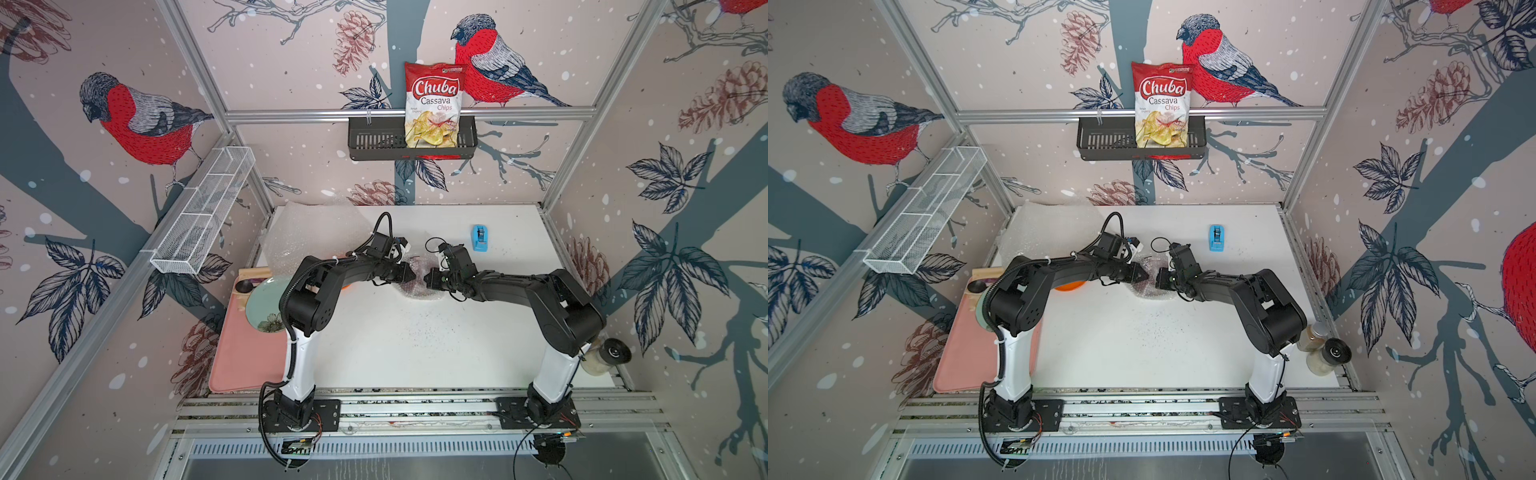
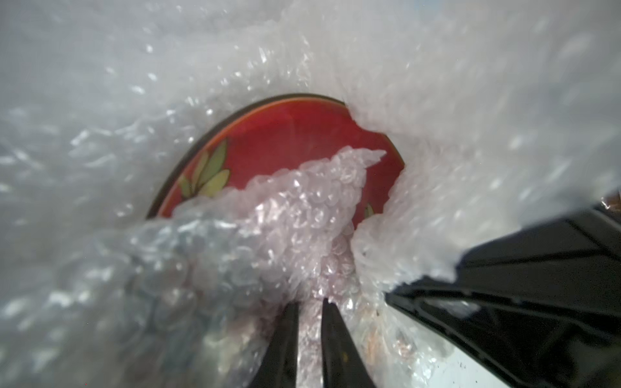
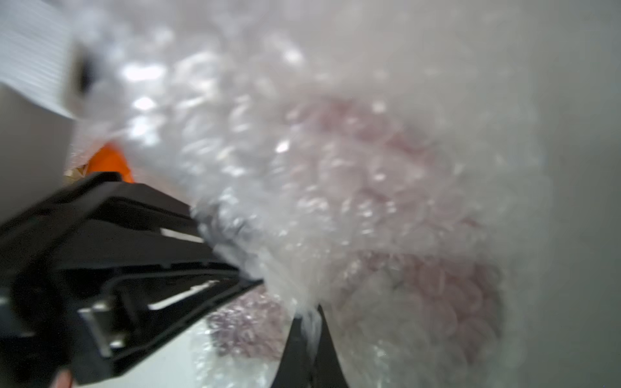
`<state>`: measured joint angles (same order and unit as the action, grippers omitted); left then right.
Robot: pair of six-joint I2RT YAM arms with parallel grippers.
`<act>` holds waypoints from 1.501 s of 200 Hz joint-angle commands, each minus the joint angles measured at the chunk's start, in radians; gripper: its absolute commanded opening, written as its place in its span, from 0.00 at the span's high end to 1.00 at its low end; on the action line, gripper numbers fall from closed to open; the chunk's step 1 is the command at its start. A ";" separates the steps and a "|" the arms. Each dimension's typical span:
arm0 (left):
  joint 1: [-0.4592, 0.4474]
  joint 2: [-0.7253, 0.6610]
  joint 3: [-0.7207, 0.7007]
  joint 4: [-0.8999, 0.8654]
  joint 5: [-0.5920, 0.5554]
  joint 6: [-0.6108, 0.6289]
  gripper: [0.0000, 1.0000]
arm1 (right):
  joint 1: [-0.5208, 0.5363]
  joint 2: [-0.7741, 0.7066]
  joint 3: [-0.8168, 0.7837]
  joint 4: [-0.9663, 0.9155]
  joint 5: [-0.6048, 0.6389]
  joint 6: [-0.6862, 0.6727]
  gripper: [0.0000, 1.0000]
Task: Wrap dinner plates in bubble wrap
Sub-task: Wrap the plate in the bubble wrap.
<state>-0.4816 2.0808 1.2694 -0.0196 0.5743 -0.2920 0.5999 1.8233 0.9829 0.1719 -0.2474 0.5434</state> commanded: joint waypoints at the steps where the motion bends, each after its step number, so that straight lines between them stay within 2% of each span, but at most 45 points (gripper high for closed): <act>1: 0.000 -0.017 -0.052 -0.013 -0.027 -0.077 0.81 | 0.034 0.003 0.038 -0.008 -0.084 -0.035 1.00; 17: -0.001 -0.032 -0.084 0.027 -0.019 -0.117 0.81 | 0.061 0.051 0.040 0.031 -0.128 -0.016 1.00; 41: -0.002 -0.065 -0.118 0.058 -0.023 -0.153 0.81 | 0.066 0.127 0.002 0.055 -0.110 0.033 1.00; 63: 0.005 -0.112 -0.137 0.050 -0.039 -0.170 0.76 | 0.057 0.158 -0.058 0.099 -0.104 0.057 1.00; 85: 0.022 -0.168 -0.176 0.102 0.009 -0.219 0.60 | 0.057 0.153 -0.087 0.097 -0.096 0.046 1.00; 107: 0.023 -0.224 -0.257 0.247 0.061 -0.309 0.43 | 0.058 0.142 -0.102 0.107 -0.092 0.044 1.00; 129: 0.023 -0.252 -0.352 0.405 0.045 -0.418 0.29 | 0.063 0.140 -0.100 0.106 -0.093 0.039 1.00; 139: 0.016 -0.247 -0.355 0.396 0.010 -0.435 0.25 | 0.068 0.137 -0.103 0.114 -0.101 0.031 1.00; 148: -0.001 -0.236 -0.327 0.318 -0.044 -0.410 0.24 | 0.075 0.126 -0.108 0.129 -0.108 0.019 1.00; 161: -0.039 -0.206 -0.241 0.134 -0.171 -0.343 0.24 | 0.086 0.107 -0.122 0.156 -0.124 0.001 0.98; 173: -0.067 -0.165 -0.167 0.005 -0.252 -0.306 0.30 | 0.095 0.087 -0.135 0.185 -0.147 -0.016 0.94; 187: -0.075 -0.127 -0.125 -0.063 -0.267 -0.292 0.41 | 0.100 0.068 -0.154 0.220 -0.179 -0.039 0.90; 216: -0.079 -0.107 -0.142 -0.101 -0.296 -0.297 0.66 | 0.094 0.019 -0.198 0.268 -0.194 -0.060 0.83; 231: -0.081 -0.128 -0.183 -0.086 -0.291 -0.297 0.74 | 0.082 -0.028 -0.210 0.270 -0.200 -0.078 0.69; 258: -0.080 -0.155 -0.247 -0.065 -0.292 -0.285 0.78 | 0.032 -0.138 -0.207 0.202 -0.176 -0.139 0.34; 271: -0.079 -0.147 -0.249 -0.070 -0.292 -0.269 0.78 | -0.014 -0.163 -0.203 0.176 -0.109 -0.115 0.01; 282: -0.079 -0.139 -0.245 -0.074 -0.292 -0.260 0.78 | -0.068 -0.148 -0.192 0.180 -0.102 -0.077 0.00; 300: -0.080 -0.136 -0.240 -0.074 -0.285 -0.251 0.78 | -0.142 -0.068 -0.131 0.173 -0.177 -0.047 0.00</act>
<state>-0.5606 1.9228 1.0401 0.0994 0.3405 -0.5690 0.5201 1.6913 0.7998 0.3611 -0.3969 0.4526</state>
